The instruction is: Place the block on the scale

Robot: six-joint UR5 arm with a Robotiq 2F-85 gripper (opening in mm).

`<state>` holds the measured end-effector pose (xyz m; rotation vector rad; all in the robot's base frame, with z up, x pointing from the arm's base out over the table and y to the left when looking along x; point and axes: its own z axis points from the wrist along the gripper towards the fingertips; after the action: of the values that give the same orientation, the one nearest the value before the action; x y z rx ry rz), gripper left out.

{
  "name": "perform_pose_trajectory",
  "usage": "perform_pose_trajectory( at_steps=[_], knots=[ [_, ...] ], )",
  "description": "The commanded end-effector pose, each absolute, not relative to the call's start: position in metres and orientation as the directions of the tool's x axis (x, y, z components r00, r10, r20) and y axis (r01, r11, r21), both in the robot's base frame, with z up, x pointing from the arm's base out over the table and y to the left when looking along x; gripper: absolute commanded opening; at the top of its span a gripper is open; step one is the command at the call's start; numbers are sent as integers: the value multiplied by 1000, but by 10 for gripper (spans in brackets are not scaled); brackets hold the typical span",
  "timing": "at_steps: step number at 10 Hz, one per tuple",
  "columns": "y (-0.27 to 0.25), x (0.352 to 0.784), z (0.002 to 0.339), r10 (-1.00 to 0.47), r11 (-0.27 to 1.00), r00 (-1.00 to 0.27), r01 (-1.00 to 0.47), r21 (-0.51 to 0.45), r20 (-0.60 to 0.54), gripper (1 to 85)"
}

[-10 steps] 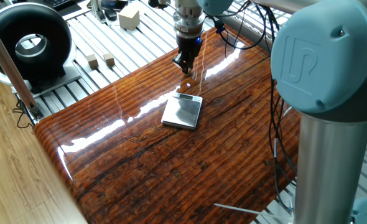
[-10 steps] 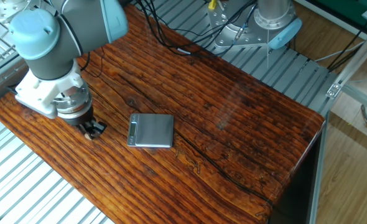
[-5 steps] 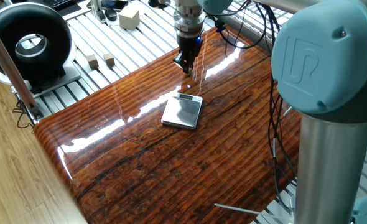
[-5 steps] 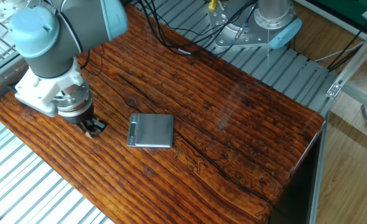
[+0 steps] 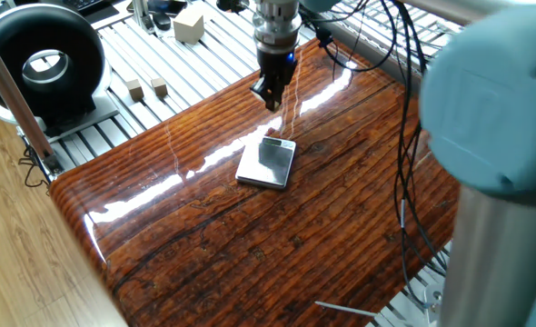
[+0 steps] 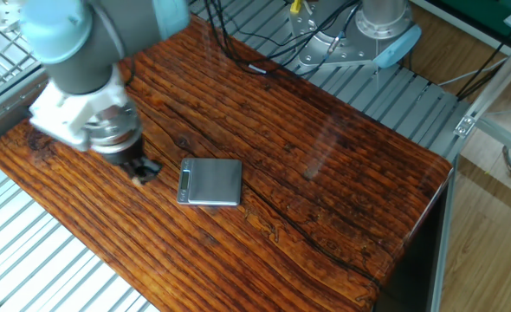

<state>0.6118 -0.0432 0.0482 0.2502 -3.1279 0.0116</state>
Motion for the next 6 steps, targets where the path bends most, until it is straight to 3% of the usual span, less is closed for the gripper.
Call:
perform_pose_trajectory(
  at_steps=[1,3,6],
  knots=[
    [-3,572,62,-96,995,-995,-96,1,4,57],
    [11,559,69,-70,998,-998,-70,2,12,47],
    [46,548,66,7,994,-1000,7,111,0,47]
  ],
)
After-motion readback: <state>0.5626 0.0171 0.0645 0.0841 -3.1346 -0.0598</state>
